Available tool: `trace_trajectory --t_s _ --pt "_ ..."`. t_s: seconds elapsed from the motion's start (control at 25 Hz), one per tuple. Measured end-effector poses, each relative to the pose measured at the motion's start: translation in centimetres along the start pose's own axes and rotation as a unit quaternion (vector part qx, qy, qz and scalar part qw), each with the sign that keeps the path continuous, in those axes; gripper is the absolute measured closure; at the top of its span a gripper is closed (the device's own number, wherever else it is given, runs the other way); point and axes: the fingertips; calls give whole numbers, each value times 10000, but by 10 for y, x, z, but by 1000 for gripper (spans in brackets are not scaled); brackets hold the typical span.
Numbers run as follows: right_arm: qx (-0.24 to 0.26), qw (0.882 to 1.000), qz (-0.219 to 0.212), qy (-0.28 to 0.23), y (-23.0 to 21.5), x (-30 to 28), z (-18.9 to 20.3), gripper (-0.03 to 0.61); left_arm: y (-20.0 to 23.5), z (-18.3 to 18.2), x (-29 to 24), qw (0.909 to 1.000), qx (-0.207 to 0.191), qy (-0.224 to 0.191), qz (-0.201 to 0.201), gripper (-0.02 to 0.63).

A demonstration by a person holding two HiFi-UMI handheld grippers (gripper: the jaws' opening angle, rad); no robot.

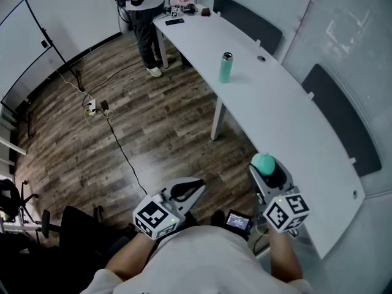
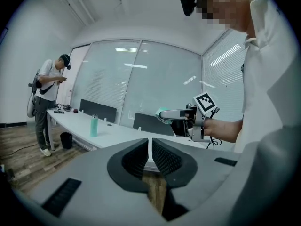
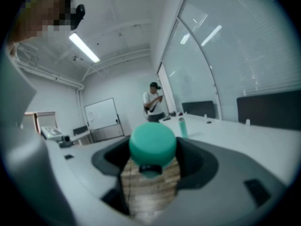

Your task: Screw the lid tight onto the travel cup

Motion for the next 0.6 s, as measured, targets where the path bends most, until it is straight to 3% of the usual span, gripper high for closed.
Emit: trace_trajectory --t_s 0.32,0.6 --pt "-58 9999 102 117 27 -22 7 264 40 11 29 9993 275 -96 -224 568" --pt "-25 9996 199 190 52 -40 9 264 61 20 53 9989 401 -203 -160 568"
Point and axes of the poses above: the fingertips, and each gripper's own axes: x backward along the fingers, y to its left, z out of its underside, and after that the axes turned 10 degrees about y, right-handed
